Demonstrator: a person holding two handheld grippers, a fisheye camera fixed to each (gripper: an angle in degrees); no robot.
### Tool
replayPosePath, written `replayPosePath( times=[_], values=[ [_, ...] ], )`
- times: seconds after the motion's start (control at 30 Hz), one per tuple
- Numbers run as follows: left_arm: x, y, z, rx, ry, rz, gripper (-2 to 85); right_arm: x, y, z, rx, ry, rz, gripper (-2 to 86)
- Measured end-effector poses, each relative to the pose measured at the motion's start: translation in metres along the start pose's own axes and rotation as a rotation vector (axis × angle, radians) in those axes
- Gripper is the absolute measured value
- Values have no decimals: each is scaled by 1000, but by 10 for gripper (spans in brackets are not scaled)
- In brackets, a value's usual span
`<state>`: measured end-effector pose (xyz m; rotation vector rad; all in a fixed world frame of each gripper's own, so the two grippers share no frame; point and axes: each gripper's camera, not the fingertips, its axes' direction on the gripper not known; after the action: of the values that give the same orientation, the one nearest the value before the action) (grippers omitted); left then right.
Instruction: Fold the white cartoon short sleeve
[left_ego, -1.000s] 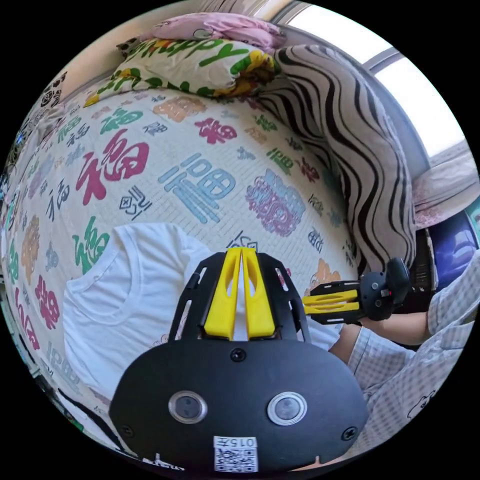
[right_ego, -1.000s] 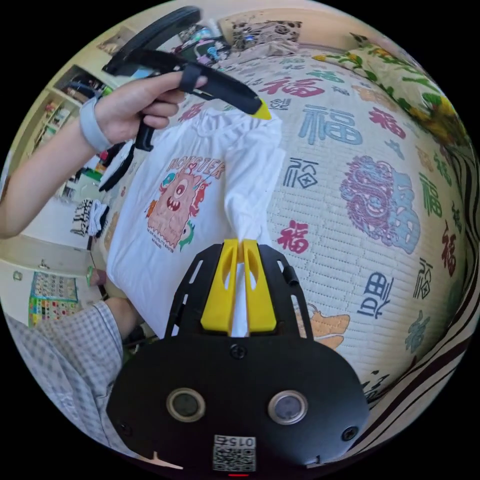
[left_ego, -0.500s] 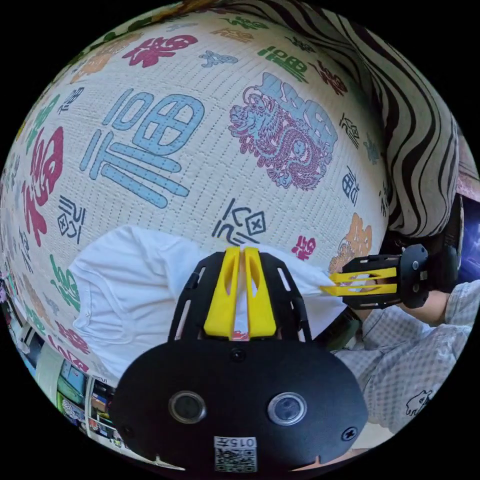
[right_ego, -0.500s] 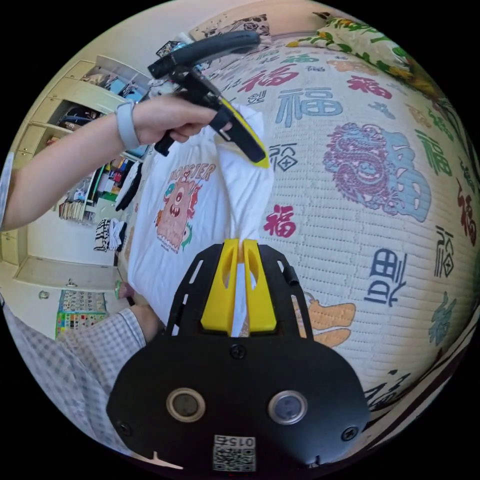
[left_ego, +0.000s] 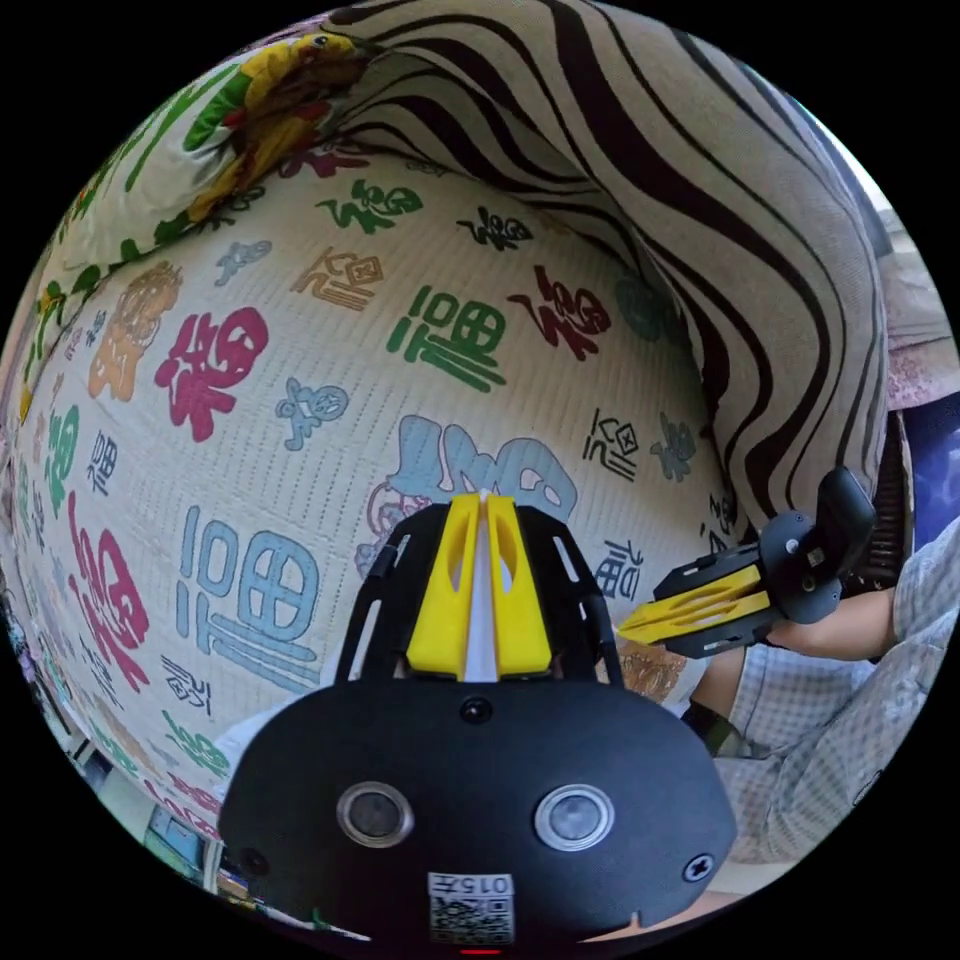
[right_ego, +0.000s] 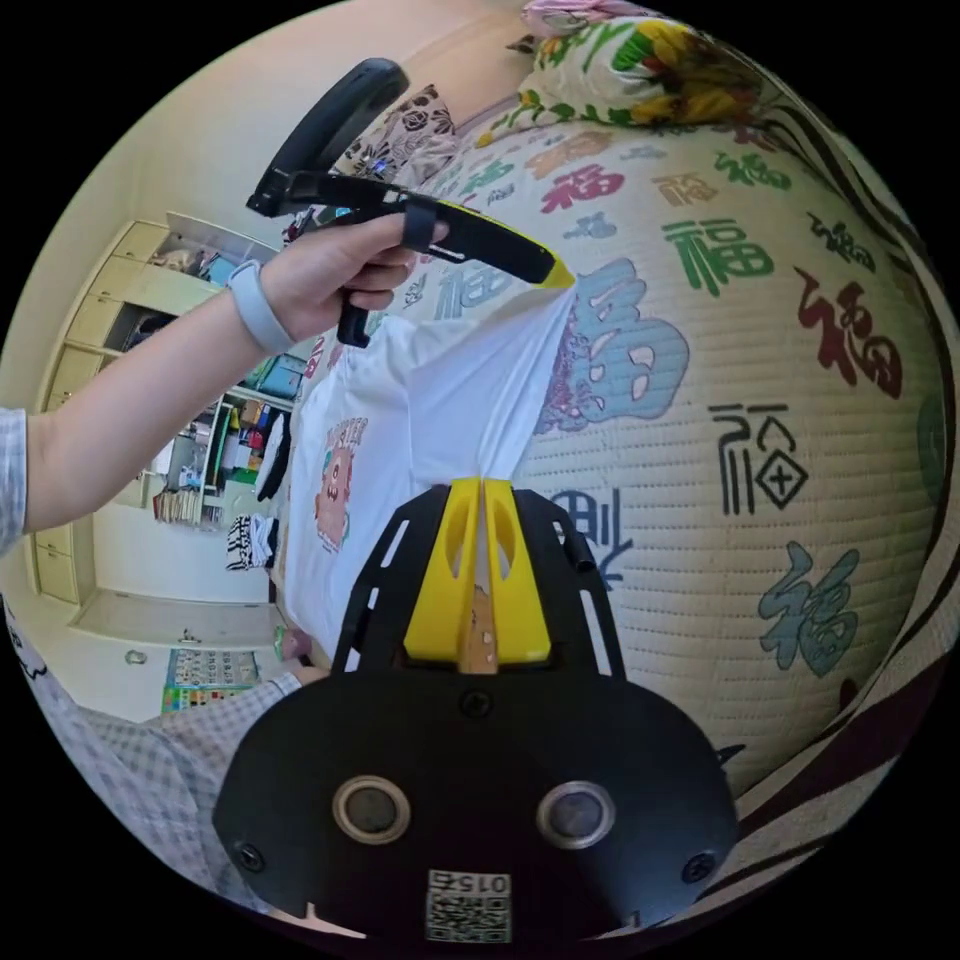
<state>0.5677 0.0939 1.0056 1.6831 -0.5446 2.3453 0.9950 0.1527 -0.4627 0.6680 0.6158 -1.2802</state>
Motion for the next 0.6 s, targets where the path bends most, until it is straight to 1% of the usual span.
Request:
replayPosePath(
  times=[0.07,0.13,0.17,0.23,0.27,0.37,0.43,0.5,0.57,0.6],
  values=[
    [15,-14,20,-57,-47,38,0,15,6,13,-40,-9,11,-4],
    [34,-25,17,-71,-146,109,6,28,18,30,-88,26,13,-5],
    [38,-27,14,-78,-162,133,9,31,22,35,-101,37,15,-5],
    [46,-36,-2,-118,-222,238,31,46,35,50,-138,47,44,-6],
    [47,-38,-7,-128,-243,260,39,49,39,52,-135,38,53,-6],
    [57,-51,-38,-157,-329,419,46,58,51,63,-135,33,76,-6],
    [62,-65,-71,-174,-429,536,57,55,54,75,-143,75,63,-6],
    [55,-71,-108,-161,-471,553,60,48,53,87,-158,103,50,-6],
    [38,-60,-162,-74,-494,497,61,38,52,98,-168,124,31,-6],
    [18,-41,-206,12,-464,411,61,29,52,106,-172,139,12,-6]
  ],
)
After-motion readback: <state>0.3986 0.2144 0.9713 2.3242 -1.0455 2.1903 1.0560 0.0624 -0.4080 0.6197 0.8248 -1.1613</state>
